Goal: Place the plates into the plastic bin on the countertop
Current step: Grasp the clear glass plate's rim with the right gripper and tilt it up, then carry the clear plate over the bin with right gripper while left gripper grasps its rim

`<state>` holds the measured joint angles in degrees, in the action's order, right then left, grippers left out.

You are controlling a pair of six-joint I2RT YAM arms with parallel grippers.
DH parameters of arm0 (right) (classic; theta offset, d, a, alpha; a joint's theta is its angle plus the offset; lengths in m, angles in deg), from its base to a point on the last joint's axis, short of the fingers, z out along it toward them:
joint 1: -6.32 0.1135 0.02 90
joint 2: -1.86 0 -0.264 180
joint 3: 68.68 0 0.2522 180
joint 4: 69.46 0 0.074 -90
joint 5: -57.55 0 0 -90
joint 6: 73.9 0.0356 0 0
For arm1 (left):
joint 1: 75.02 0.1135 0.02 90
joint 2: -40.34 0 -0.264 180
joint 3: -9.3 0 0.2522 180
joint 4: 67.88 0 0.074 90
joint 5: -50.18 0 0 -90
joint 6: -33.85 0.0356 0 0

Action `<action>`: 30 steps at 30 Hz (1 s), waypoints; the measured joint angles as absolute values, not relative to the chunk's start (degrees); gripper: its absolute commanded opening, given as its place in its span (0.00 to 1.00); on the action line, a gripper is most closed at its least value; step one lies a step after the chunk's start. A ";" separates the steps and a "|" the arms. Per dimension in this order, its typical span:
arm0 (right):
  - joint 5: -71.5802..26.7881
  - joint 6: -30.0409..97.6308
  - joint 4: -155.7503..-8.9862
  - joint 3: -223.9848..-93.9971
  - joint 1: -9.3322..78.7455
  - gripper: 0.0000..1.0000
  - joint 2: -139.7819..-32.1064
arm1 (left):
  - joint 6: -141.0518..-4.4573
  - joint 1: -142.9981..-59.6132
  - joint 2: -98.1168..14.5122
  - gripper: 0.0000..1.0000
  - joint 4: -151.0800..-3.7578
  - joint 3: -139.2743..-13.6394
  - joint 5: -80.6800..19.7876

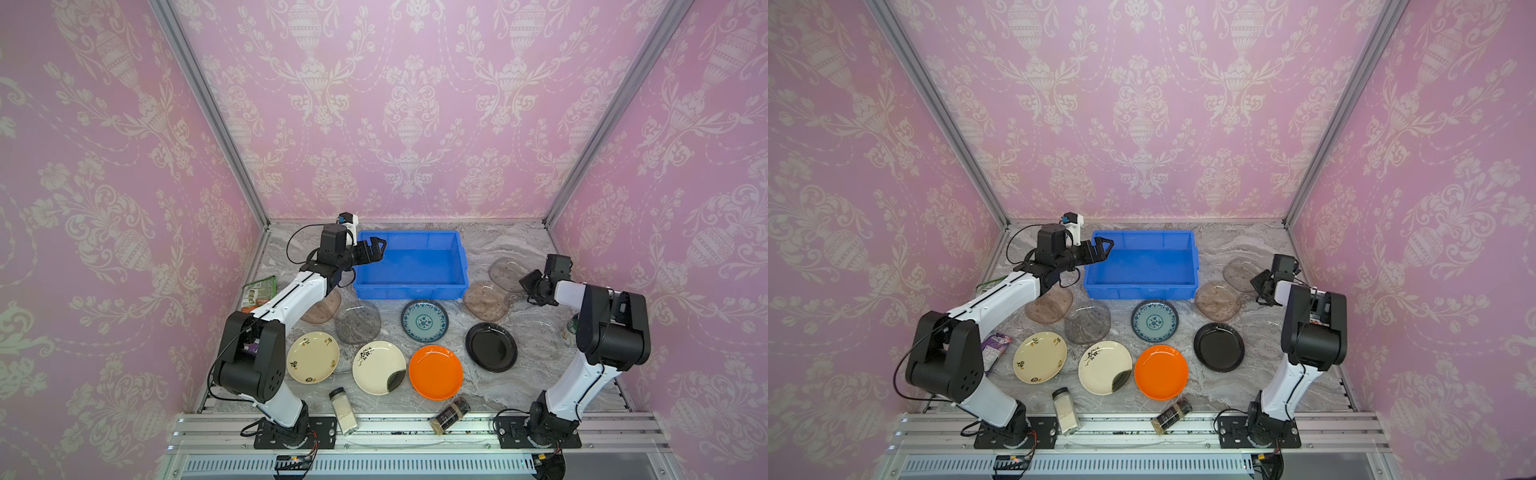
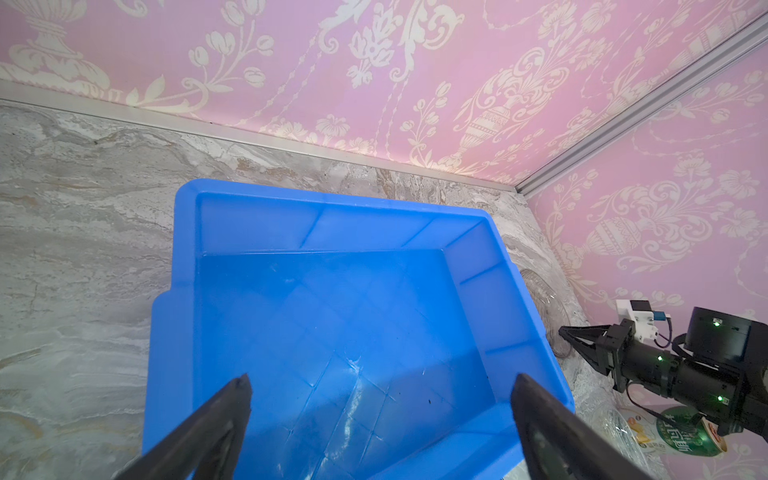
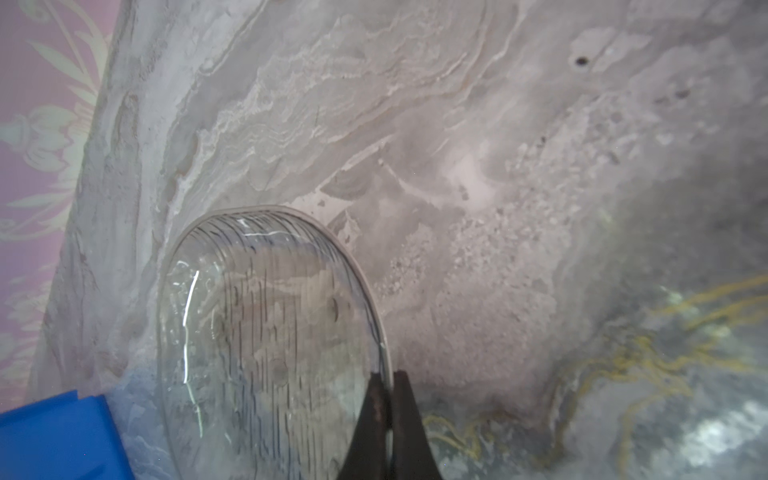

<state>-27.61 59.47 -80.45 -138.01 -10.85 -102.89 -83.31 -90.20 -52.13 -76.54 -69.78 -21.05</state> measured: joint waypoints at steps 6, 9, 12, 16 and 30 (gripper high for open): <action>-27.52 60.13 -79.75 -137.99 -10.91 0.00 -102.89 | -84.16 -90.22 -52.13 0.99 -75.42 -69.78 -21.05; -28.26 60.61 -79.62 -137.97 -11.06 0.00 -102.11 | -84.18 -90.22 -52.13 0.99 -75.22 -69.78 -21.05; -29.51 61.18 -79.60 -137.57 -11.28 0.00 -99.53 | -84.27 -90.22 -52.19 0.99 -75.05 -69.78 -21.01; -30.93 61.37 -79.62 -136.50 -11.28 0.00 -92.58 | -84.68 -90.22 -53.20 0.99 -74.83 -69.78 -20.59; -25.14 51.16 -90.84 -151.95 6.71 0.00 -82.28 | -85.69 -92.51 -56.85 0.99 -75.07 -73.62 -14.58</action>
